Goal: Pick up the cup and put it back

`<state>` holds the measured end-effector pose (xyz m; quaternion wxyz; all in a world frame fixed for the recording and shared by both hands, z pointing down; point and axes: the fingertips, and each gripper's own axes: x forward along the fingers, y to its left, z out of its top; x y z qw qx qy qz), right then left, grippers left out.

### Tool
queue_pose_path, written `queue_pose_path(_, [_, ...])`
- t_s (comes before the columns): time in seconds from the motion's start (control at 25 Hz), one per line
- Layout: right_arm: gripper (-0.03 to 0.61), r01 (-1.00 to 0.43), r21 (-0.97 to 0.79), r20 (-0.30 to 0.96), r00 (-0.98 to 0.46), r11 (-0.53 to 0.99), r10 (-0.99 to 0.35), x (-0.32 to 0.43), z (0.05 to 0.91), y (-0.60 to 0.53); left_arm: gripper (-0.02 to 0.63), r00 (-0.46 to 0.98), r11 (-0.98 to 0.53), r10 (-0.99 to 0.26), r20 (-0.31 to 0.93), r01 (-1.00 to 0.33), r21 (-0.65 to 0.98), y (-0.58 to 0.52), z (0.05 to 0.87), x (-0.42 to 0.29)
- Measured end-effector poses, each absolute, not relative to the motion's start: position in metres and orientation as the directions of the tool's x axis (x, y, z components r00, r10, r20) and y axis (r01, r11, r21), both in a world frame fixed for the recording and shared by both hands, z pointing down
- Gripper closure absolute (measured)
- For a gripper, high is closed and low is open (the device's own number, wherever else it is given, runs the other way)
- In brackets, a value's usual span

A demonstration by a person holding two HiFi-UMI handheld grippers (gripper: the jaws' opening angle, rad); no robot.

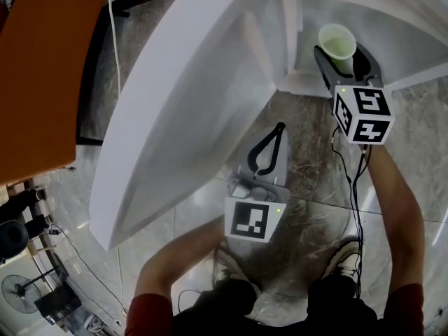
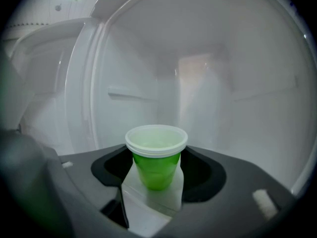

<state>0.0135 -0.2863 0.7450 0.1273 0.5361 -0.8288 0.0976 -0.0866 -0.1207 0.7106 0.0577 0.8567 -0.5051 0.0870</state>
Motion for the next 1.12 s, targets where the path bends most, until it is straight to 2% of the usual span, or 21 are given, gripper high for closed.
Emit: queue_pose_path(1.12, [0.278, -0.89, -0.01, 0.293, -0.438, 0.456, -0.85, 0.024, 0.729, -0.196, 0.614, 0.48, -0.49, -0.86, 0.172, -0.871, -0.023, -0.112, 0.689, -0.083])
